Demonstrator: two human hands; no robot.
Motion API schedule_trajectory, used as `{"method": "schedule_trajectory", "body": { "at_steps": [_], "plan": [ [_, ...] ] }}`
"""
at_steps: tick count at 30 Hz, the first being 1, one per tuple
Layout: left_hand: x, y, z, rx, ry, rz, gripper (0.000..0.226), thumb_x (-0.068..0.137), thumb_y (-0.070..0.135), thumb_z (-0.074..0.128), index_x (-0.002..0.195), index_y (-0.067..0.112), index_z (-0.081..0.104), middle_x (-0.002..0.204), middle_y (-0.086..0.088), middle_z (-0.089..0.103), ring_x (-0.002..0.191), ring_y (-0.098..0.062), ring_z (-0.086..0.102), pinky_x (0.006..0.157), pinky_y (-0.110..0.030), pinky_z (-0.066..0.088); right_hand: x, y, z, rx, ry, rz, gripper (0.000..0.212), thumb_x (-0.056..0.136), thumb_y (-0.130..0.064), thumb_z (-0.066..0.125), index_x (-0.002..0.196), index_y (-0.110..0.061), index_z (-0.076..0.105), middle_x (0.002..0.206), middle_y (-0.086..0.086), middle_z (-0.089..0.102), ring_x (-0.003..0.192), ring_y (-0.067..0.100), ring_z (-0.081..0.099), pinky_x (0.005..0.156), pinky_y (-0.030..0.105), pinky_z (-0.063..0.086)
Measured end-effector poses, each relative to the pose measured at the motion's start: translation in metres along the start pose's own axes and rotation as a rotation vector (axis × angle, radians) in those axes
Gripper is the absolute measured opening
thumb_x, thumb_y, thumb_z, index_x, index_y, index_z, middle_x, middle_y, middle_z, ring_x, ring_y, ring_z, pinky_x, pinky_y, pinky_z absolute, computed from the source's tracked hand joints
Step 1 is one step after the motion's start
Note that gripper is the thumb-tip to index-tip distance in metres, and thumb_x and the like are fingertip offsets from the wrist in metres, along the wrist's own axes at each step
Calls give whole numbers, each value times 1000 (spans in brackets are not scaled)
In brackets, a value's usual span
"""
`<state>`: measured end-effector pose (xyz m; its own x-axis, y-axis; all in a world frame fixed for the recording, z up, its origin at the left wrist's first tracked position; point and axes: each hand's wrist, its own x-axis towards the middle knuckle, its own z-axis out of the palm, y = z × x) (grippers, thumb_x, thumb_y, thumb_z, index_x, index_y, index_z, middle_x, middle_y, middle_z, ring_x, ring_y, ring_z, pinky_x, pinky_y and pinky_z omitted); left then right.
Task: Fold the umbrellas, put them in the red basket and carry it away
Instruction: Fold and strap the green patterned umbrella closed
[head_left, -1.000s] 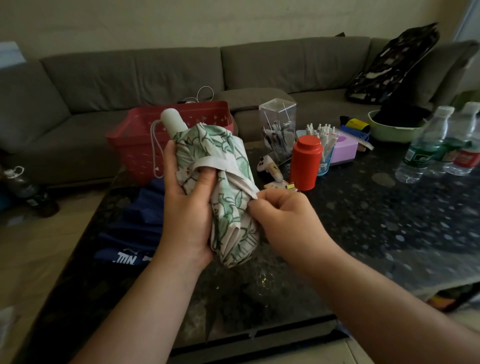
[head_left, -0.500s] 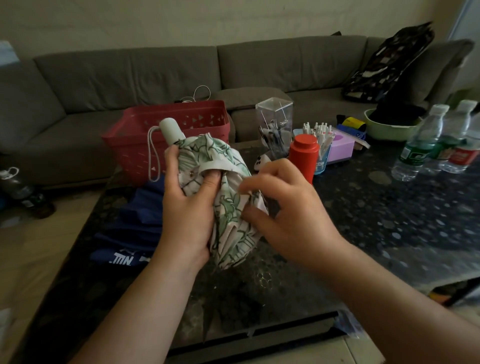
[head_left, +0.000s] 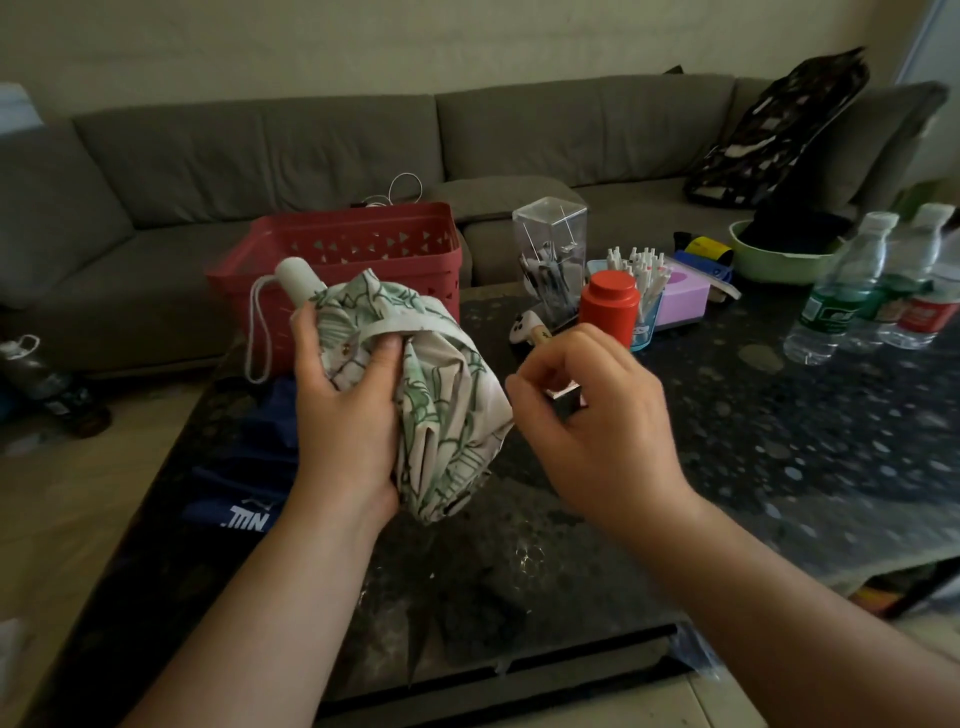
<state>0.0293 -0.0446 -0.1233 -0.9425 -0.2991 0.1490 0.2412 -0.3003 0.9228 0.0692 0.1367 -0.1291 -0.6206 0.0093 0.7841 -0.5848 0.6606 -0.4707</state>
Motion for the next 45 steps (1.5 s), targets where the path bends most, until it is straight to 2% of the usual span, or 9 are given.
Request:
{"method": "schedule_trajectory", "body": {
  "at_steps": [6,10,15,19,21,25,33,39,45],
  "plan": [
    [-4,-6,4,68,-77,89,76,99,19,71,156,54,34,153,11,56,132,-16,63,106,-53,55,-4,-11,13,319,-155,232,22,89,-17,78,106,-26,68,88,-9,60,86,18,60,73,39,55],
    [-6,-8,7,117,-106,133,75,90,28,75,149,61,40,157,14,52,137,-14,59,109,-52,53,-5,-10,16,376,-177,344,28,90,-4,72,104,-29,72,86,-9,63,76,10,61,65,33,56],
    [-6,-12,9,82,-104,124,78,96,20,74,155,55,36,155,15,54,135,-8,59,110,-49,52,-4,-12,17,518,-196,536,34,91,3,68,97,-30,74,78,-12,65,68,8,58,62,32,55],
    [-10,-14,11,63,-109,85,79,99,16,72,157,53,34,151,14,58,131,-8,63,108,-48,54,-3,-7,12,175,-181,240,27,89,-12,75,108,-31,74,94,-14,64,84,6,60,73,30,54],
    [-12,-14,12,71,-128,82,79,99,15,72,157,53,34,151,14,58,130,-7,63,108,-48,54,-2,-1,10,-28,-173,79,23,90,-19,72,108,-33,74,102,-13,66,94,10,62,82,45,53],
    [-15,-16,15,101,-135,93,78,98,16,74,151,61,36,154,15,54,133,-6,61,109,-48,53,0,6,7,-372,-174,-26,20,92,-39,61,104,-34,76,103,-13,67,97,18,61,83,47,45],
    [-8,-8,10,78,-95,78,74,100,20,72,156,52,38,149,15,59,126,-5,65,104,-43,58,-7,-5,18,-425,-16,-137,24,99,-31,58,81,-17,66,87,-3,62,80,23,57,70,49,45],
    [-8,-8,8,102,-130,115,76,99,20,73,156,52,36,154,12,55,133,-9,62,108,-47,55,-9,-7,18,-430,-116,-71,22,103,-37,49,92,-22,62,87,-6,59,78,22,58,74,46,47],
    [-6,-8,9,118,-105,143,75,98,23,73,153,58,36,156,16,51,135,-6,59,110,-47,53,-3,-9,14,-483,-47,-107,18,101,-30,53,86,-20,54,81,-6,56,73,21,53,71,45,44]
  ]
}}
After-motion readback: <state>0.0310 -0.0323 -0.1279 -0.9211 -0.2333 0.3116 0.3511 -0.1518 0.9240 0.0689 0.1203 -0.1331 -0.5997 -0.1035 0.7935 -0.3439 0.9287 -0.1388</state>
